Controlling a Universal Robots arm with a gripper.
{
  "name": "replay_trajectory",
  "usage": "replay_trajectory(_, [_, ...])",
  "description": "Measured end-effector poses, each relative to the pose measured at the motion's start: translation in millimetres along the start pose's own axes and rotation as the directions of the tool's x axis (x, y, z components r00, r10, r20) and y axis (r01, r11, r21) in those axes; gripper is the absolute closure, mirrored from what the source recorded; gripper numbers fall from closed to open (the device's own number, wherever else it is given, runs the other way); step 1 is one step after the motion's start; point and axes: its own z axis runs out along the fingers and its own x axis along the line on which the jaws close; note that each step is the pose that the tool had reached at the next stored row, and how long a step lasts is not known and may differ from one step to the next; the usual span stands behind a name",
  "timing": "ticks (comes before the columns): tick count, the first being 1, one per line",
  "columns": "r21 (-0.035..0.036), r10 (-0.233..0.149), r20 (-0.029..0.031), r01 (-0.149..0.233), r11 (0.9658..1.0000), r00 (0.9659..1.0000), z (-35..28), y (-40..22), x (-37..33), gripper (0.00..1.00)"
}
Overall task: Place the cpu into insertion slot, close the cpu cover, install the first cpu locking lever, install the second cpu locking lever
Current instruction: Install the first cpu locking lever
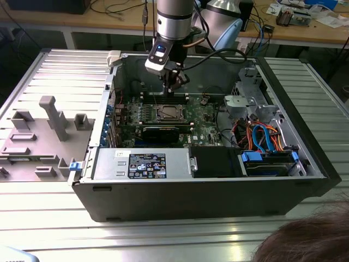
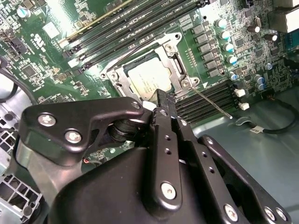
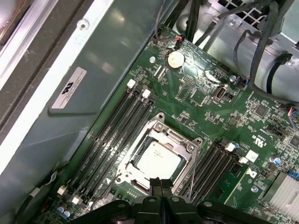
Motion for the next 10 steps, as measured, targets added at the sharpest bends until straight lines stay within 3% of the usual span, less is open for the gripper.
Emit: replay_trajectory(10, [-0.0008, -0.057, 0.001, 0.057, 0.9984, 0.9984, 0.0, 0.0, 0.0, 0.89])
